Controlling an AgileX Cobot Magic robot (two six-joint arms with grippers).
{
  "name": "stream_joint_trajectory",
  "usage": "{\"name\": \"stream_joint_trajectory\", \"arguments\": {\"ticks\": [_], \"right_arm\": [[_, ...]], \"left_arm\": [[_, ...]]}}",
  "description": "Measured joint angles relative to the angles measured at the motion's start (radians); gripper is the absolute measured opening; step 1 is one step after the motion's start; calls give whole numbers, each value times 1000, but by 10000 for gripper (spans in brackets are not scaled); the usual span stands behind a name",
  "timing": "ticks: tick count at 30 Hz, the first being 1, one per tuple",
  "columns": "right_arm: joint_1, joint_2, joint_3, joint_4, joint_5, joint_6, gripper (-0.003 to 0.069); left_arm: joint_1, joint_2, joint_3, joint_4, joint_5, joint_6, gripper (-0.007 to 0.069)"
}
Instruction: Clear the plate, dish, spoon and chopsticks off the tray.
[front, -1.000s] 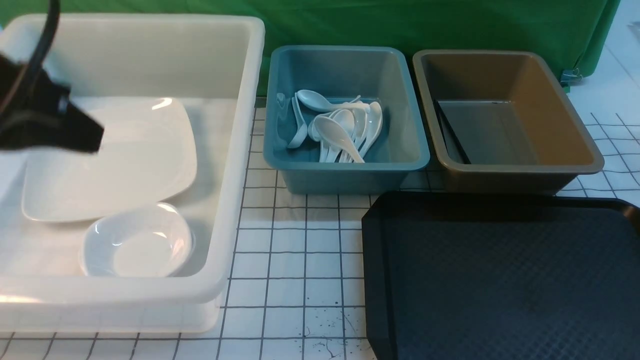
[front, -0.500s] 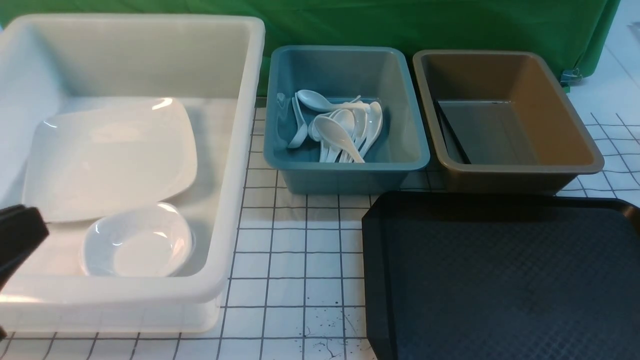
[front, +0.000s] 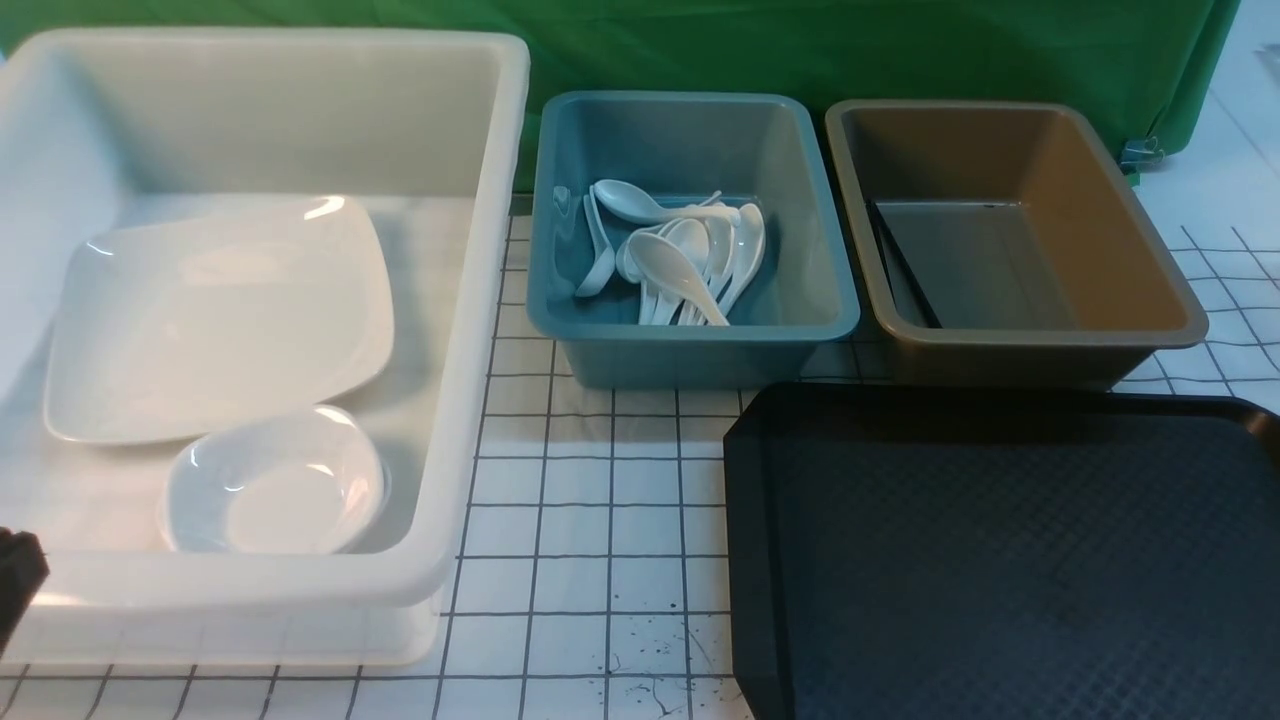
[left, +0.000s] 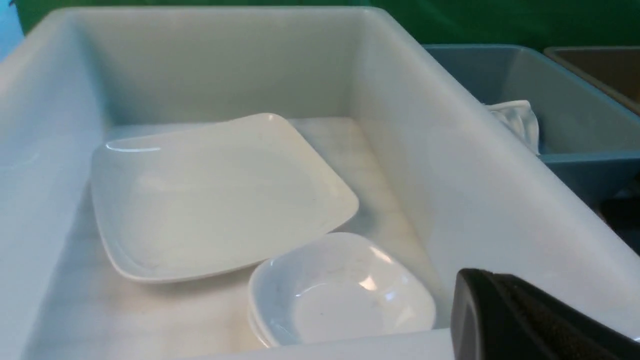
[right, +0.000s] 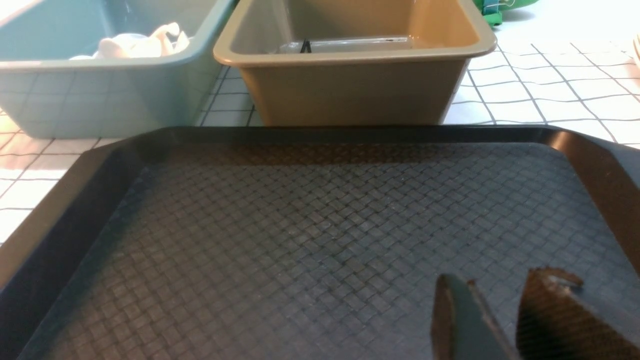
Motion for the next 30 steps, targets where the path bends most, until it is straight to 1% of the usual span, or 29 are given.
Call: {"name": "stream_joint_trajectory", "arguments": {"ticks": [3, 5, 9, 10, 11, 13, 15, 23, 30], "right_arm": [[0, 0, 0, 0, 0, 0, 239], [0, 0, 0, 0, 0, 0, 239], [0, 0, 0, 0, 0, 0, 239], [0, 0, 0, 0, 0, 0, 239], [0, 0, 0, 0, 0, 0, 239], [0, 0, 0, 0, 0, 0, 239], [0, 0, 0, 0, 0, 0, 239], [0, 0, 0, 0, 0, 0, 239], [0, 0, 0, 0, 0, 0, 239]], "left_arm": [[0, -2, 18, 10, -37, -7, 4], [0, -19, 52, 43, -73, -44, 4], [0, -91, 148, 194, -145, -222, 4], [0, -96, 153, 211, -151, -240, 4], [0, -127, 187, 252, -165, -283, 4], [0, -161, 231, 288, -189, -318, 4], [0, -171, 260, 300, -199, -333, 4], [20, -175, 266, 326, -208, -343, 4], [47, -175, 266, 326, -158, -343, 4]]}}
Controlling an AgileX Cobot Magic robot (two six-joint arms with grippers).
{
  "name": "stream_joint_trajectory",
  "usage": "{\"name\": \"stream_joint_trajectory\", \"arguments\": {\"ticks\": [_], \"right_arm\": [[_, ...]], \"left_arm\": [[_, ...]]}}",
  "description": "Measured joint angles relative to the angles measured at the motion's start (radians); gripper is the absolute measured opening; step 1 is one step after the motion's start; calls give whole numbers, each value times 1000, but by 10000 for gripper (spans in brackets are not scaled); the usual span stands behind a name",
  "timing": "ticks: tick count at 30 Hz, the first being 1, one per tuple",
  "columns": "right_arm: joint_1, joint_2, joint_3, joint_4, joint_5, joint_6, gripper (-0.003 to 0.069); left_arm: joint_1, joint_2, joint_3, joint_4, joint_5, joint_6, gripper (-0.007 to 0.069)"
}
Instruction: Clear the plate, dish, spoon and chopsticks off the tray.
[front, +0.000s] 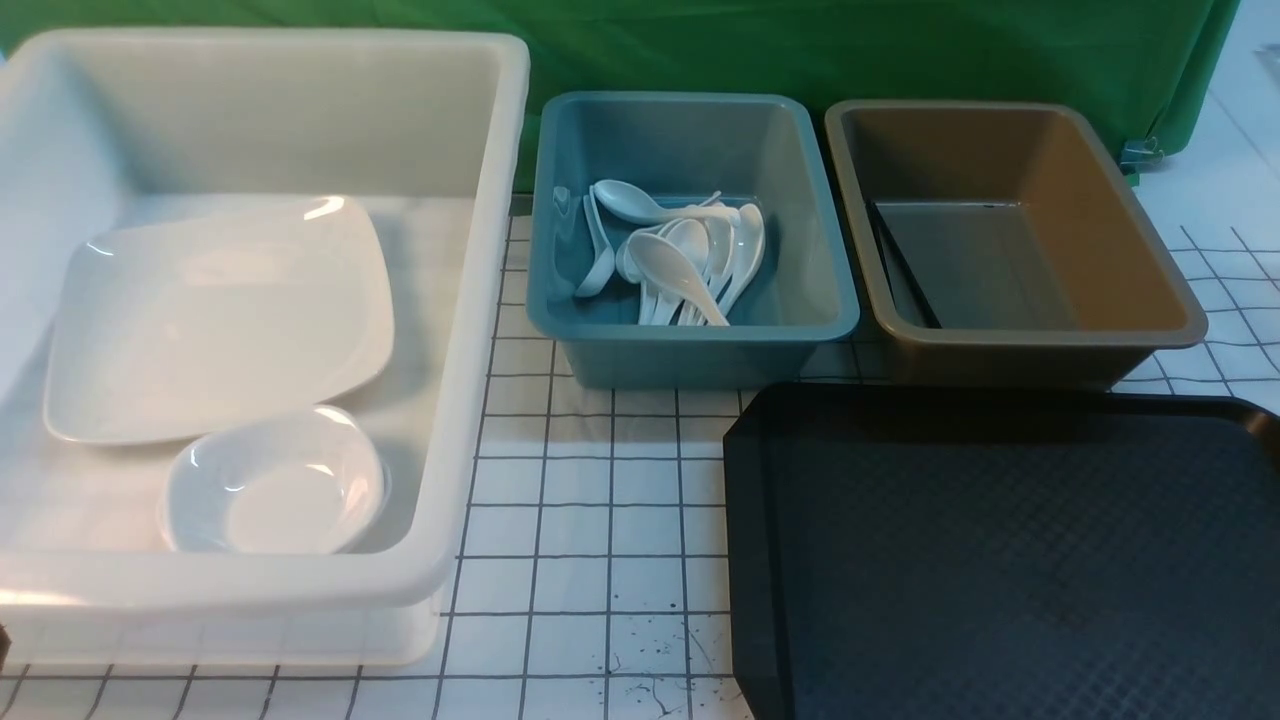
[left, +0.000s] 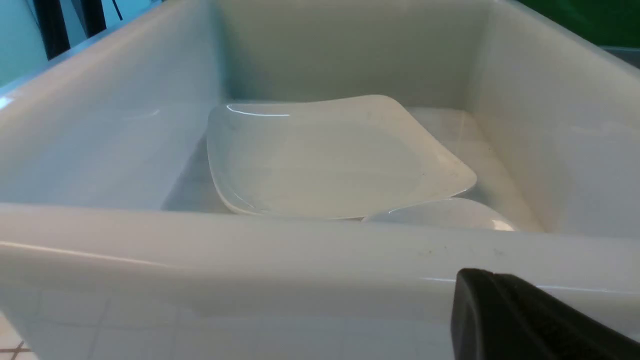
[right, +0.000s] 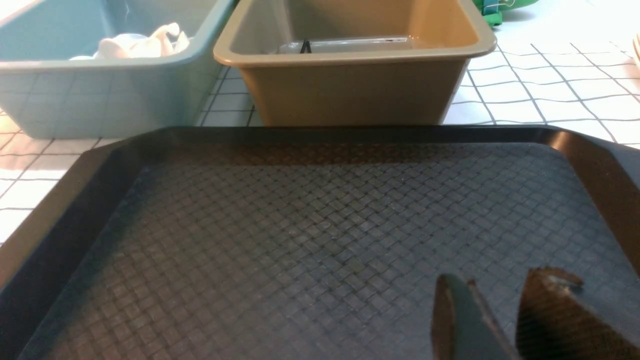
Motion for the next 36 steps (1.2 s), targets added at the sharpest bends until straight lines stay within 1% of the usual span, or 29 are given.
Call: {"name": "stream_joint_trajectory", "arguments": {"ticks": [36], "right_arm": [[0, 0, 0, 0, 0, 1, 239]], "left_arm": [[0, 0, 0, 7, 5, 1, 20]]}}
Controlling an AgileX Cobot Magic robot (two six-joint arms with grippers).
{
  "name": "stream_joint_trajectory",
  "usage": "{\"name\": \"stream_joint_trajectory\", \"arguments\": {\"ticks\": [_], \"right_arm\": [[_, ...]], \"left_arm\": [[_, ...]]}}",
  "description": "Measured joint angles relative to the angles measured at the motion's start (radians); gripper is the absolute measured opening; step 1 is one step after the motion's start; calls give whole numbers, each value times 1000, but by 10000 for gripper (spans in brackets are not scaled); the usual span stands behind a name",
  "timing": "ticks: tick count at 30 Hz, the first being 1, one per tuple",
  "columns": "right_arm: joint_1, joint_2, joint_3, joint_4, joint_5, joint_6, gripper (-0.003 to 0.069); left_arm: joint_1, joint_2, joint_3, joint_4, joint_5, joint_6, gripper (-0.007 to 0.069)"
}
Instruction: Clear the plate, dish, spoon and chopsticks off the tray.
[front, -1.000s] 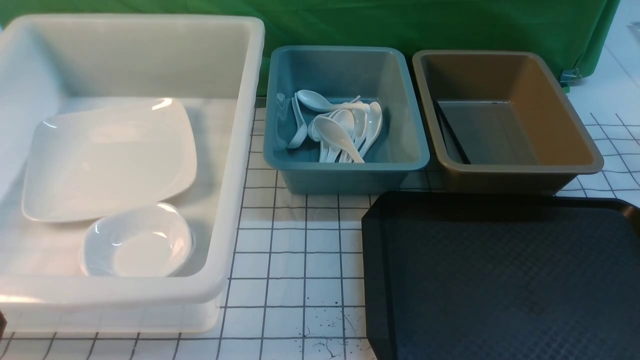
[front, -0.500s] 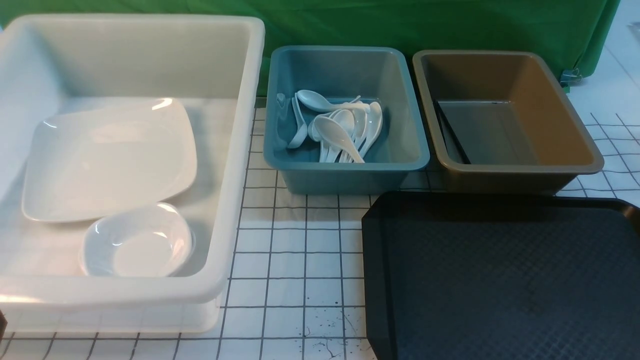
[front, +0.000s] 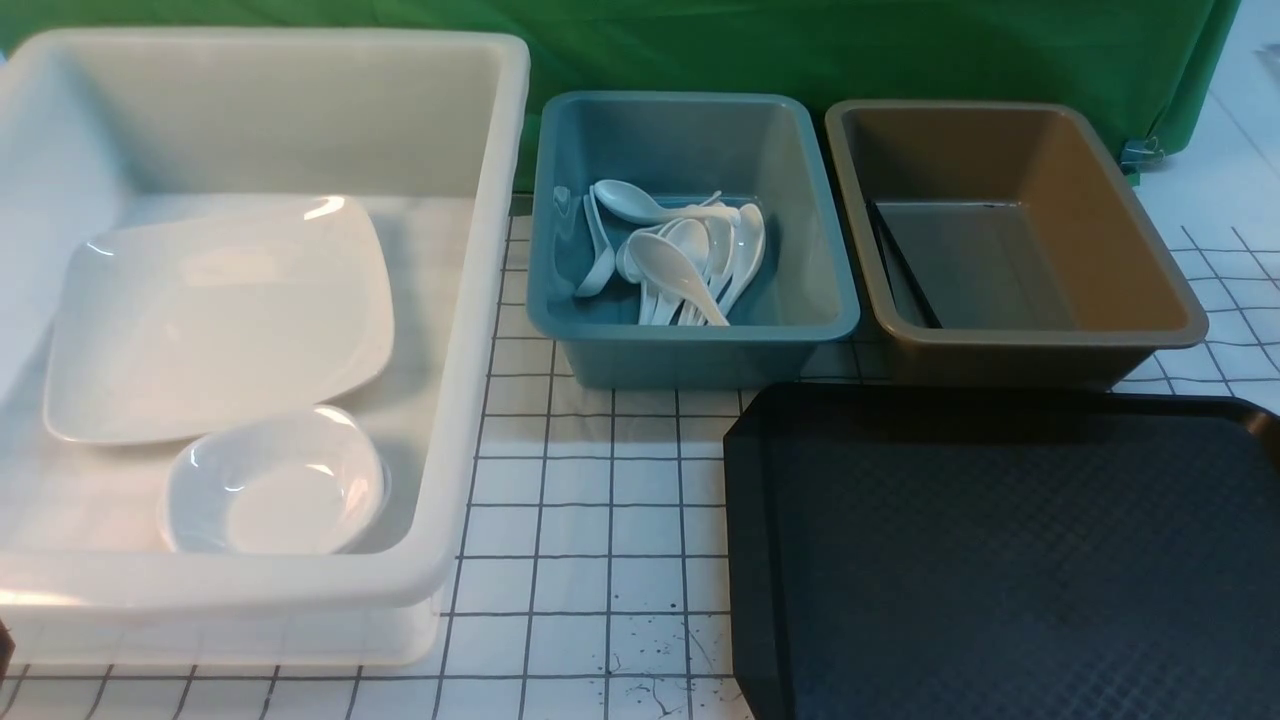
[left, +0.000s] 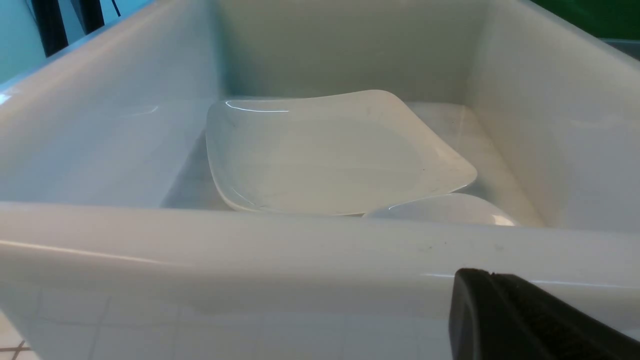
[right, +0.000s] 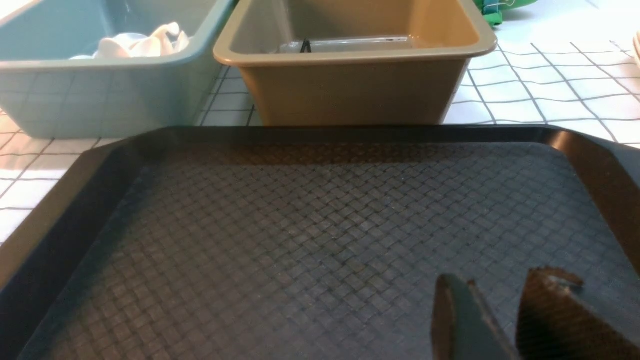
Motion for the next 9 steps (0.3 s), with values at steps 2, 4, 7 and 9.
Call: {"name": "stream_joint_trajectory", "arguments": {"ticks": [2, 4, 7, 9], "right_arm": [[0, 0, 0, 0, 0, 0, 239], [0, 0, 0, 0, 0, 0, 239], [0, 0, 0, 0, 0, 0, 239], [0, 0, 0, 0, 0, 0, 239]], "left_arm": [[0, 0, 0, 0, 0, 0, 20], [0, 0, 0, 0, 0, 1, 20], [0, 0, 0, 0, 0, 3, 20], [0, 0, 0, 0, 0, 3, 20]]}}
